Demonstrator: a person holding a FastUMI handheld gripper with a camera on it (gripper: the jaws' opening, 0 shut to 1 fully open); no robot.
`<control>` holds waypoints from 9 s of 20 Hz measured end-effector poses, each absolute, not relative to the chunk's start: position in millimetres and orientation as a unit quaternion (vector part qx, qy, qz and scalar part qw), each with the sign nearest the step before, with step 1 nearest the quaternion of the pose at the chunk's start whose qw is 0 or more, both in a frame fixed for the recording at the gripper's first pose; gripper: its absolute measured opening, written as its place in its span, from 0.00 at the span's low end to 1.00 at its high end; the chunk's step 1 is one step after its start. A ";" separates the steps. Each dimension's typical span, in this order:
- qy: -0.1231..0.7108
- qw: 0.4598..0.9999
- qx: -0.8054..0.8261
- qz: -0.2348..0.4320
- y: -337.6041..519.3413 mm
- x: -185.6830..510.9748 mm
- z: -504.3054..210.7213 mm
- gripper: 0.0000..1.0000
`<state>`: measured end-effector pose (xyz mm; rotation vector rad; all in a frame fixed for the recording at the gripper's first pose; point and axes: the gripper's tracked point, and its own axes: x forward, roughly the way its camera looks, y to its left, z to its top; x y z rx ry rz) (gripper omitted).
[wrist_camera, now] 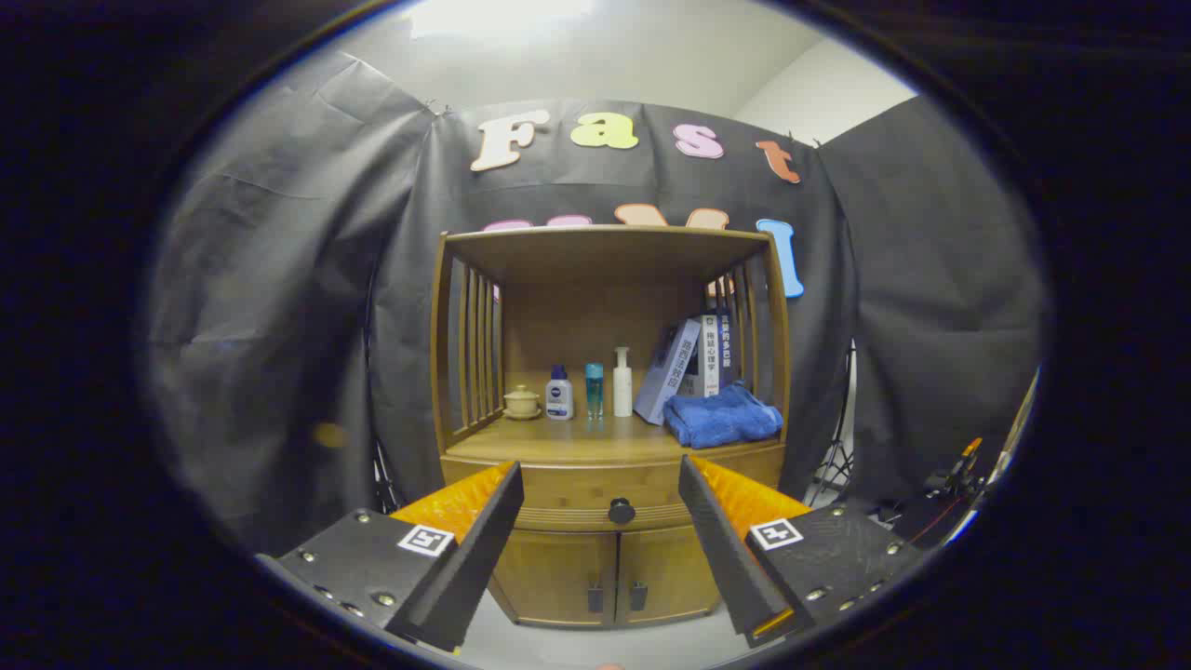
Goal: Pull open the drawer, take out the items inside it, and place them on the countertop above the cabinet.
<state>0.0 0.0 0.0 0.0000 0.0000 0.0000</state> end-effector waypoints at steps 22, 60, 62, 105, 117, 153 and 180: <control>0.002 1.000 -0.002 -0.009 -13.5 22.4 -24.1 1.00; 0.094 0.995 0.022 0.027 -30.6 211.0 -205.5 0.33; 0.099 0.994 0.028 0.030 -31.9 195.1 -205.1 0.33; 0.090 0.995 -0.030 0.037 -38.3 29.1 -184.1 0.05; 0.101 0.994 0.015 0.036 -35.0 93.9 -201.2 0.44; 0.374 0.926 -0.033 0.048 -26.3 145.2 -145.3 0.99; 0.479 0.875 0.045 0.053 -43.5 170.9 -165.2 0.33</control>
